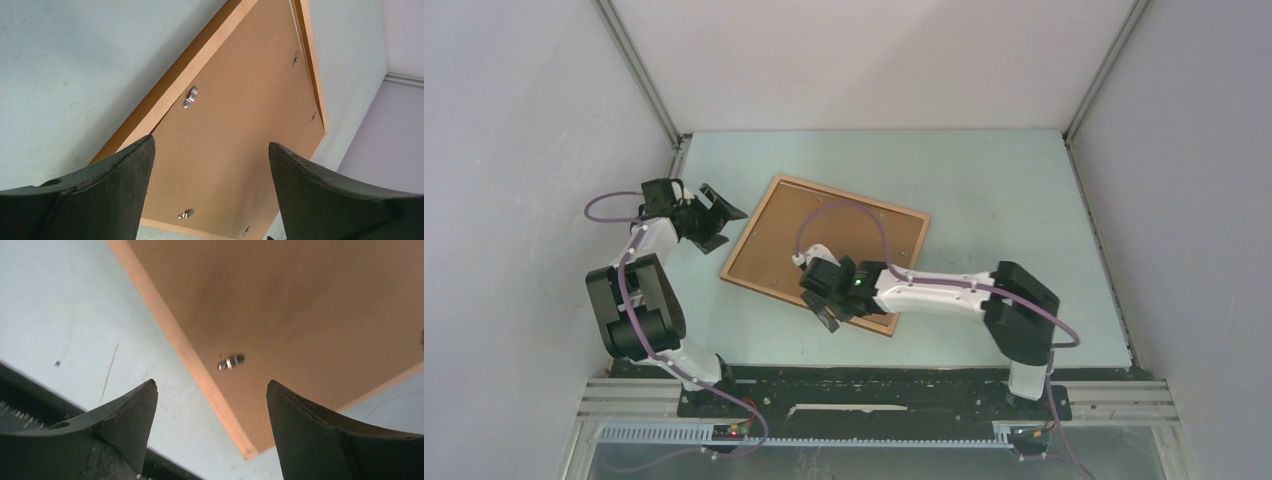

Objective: Put the photo into the frame

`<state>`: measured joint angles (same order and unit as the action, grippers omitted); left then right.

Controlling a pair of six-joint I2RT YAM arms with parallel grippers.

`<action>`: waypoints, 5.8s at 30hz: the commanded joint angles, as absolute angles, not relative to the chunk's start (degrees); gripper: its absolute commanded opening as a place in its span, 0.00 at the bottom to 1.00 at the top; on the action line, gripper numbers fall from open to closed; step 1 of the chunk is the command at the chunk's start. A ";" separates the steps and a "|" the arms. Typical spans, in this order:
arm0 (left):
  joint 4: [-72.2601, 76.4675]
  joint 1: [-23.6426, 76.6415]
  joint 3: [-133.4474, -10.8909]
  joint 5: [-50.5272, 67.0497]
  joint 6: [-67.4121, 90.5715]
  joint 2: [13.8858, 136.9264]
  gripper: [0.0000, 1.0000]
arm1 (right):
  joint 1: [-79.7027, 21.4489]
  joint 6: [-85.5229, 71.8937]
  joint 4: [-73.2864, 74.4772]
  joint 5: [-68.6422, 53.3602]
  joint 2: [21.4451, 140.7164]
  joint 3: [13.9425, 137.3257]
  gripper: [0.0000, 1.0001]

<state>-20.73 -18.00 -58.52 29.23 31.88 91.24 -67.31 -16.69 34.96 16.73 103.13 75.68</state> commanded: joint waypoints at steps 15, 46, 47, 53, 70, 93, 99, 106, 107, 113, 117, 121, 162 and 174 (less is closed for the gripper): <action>-18.82 -17.60 -61.79 32.69 31.88 90.56 0.90 | -66.90 -5.59 35.63 19.76 117.54 91.50 0.71; -18.33 -17.64 -61.34 32.09 31.97 92.13 0.90 | -63.04 -10.86 31.82 16.52 115.35 90.65 0.74; -18.55 -17.67 -61.62 32.05 31.89 92.91 0.90 | -62.97 -10.77 31.82 16.69 115.43 90.82 0.74; -19.07 -17.73 -62.25 31.62 31.61 94.67 0.90 | -62.45 -10.62 32.04 16.97 117.15 92.36 0.73; -20.30 -17.66 -63.57 30.12 31.90 100.72 0.91 | -62.14 -9.41 30.42 17.01 120.83 95.10 0.73; -22.49 -16.70 -63.79 28.47 31.39 102.24 0.90 | -62.05 -17.04 28.59 26.99 126.30 99.60 0.72; -24.04 -16.01 -64.86 25.79 29.43 99.74 0.90 | -63.25 -13.73 25.34 15.62 117.00 93.07 0.83; -24.04 -13.50 -65.28 26.15 27.73 98.40 0.96 | -57.11 -22.12 23.51 7.11 100.83 78.96 0.99; -24.20 -13.45 -65.54 26.89 27.92 99.51 0.98 | -55.87 -23.02 23.15 6.71 98.45 76.51 1.00; -24.43 -13.47 -66.54 26.52 27.89 101.88 0.99 | -48.63 -28.66 26.16 18.09 87.07 67.15 1.00; -24.43 -13.28 -66.47 27.63 27.95 102.85 0.98 | -37.63 -29.25 28.86 -2.80 89.91 67.05 0.84; -24.39 -12.59 -66.34 28.04 27.87 102.15 0.98 | -28.89 -33.70 29.01 -7.23 91.98 65.92 0.80; -18.11 -11.56 -62.27 34.63 32.87 96.62 0.96 | -31.08 -26.50 43.66 15.72 111.36 87.01 0.74; -17.76 -11.52 -61.99 35.07 33.05 96.37 0.96 | -31.45 -27.38 41.63 15.97 116.26 86.20 0.71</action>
<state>-19.22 -11.79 -63.48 33.45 32.60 99.50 -31.94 -27.35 42.59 14.52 114.72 86.17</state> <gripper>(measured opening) 0.964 0.722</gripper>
